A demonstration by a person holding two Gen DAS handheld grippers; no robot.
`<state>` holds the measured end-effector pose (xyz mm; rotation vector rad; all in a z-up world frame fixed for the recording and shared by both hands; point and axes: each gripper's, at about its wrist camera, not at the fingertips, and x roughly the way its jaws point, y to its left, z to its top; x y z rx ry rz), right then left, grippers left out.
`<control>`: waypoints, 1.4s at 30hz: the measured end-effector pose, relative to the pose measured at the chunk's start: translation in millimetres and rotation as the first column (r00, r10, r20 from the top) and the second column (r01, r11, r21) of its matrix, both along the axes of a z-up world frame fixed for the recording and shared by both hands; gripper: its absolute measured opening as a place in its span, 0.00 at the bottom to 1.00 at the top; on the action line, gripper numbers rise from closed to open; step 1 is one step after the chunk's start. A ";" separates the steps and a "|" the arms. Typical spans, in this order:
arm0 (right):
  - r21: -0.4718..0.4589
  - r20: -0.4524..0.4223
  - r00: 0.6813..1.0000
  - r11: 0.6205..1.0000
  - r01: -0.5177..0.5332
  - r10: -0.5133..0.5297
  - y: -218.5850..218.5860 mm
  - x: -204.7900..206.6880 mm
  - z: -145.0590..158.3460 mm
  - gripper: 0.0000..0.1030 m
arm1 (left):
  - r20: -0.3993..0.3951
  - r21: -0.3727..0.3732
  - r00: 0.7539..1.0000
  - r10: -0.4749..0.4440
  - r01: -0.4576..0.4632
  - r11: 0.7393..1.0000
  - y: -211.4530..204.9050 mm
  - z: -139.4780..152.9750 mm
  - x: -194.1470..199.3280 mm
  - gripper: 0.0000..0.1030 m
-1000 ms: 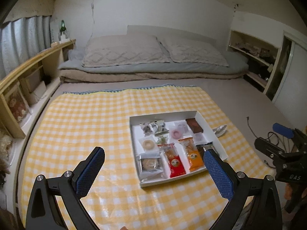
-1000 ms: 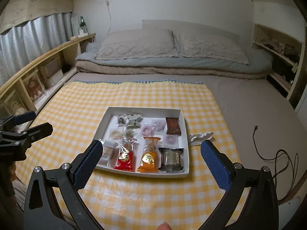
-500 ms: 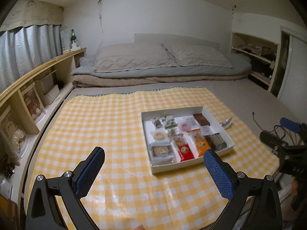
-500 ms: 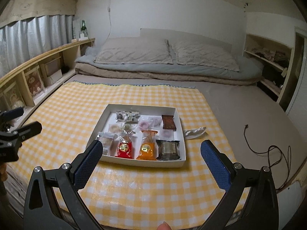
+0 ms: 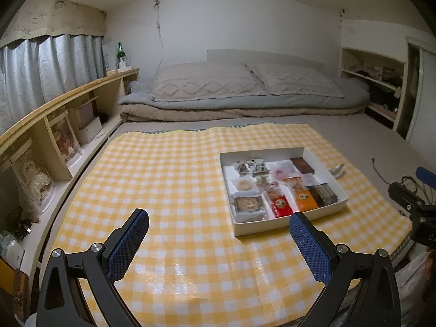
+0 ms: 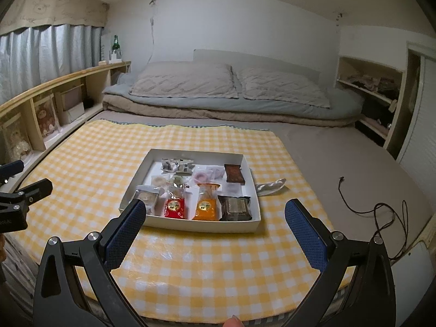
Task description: Organize snacks
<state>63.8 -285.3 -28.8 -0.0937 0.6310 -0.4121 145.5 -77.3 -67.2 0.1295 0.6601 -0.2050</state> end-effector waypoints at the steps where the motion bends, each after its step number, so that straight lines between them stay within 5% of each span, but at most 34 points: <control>1: -0.001 0.005 1.000 1.000 0.002 -0.002 0.9 -1.3 -0.4 1.00 | 0.002 0.006 1.000 0.001 -0.001 1.000 -0.3 -1.3 -0.3 1.00; 42: -0.039 0.024 0.999 0.999 -0.023 0.024 11.3 -7.7 -1.6 1.00 | 0.021 0.010 1.000 -0.006 0.006 1.000 -1.2 -10.8 -10.8 1.00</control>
